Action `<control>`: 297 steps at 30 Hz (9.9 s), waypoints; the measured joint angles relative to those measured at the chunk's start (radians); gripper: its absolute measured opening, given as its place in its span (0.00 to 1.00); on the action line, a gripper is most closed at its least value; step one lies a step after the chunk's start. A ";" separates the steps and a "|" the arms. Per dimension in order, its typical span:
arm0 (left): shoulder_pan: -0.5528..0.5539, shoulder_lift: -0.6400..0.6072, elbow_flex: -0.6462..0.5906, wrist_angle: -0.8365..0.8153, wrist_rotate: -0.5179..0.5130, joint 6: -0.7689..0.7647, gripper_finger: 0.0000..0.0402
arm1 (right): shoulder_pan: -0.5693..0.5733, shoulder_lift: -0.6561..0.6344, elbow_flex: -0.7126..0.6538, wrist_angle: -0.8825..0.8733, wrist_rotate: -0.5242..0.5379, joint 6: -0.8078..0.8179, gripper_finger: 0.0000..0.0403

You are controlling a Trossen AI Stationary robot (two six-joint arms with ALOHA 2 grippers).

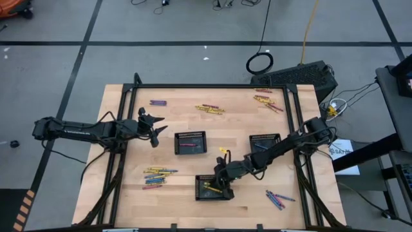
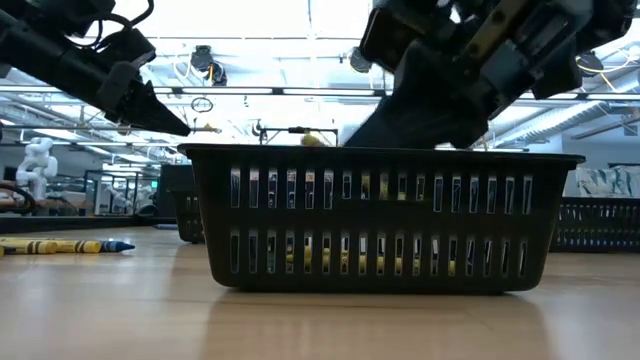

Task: Sort crayons
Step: Put the yellow crayon into the bottom black bin, then put the blue crayon into the right black bin, then put the yellow crayon into the bottom black bin

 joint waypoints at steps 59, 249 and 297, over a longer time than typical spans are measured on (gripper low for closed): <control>-0.254 0.000 0.000 0.108 -0.005 -0.102 0.45 | 0.676 -0.289 0.013 -1.345 -0.182 1.258 0.36; -1.005 0.526 0.114 -0.564 -0.021 -1.153 0.45 | 0.100 -0.148 -0.040 0.223 0.739 -0.396 0.18; -0.983 0.527 0.081 -0.456 -0.081 -1.039 0.25 | 0.091 -0.148 -0.040 0.223 0.739 -0.408 0.18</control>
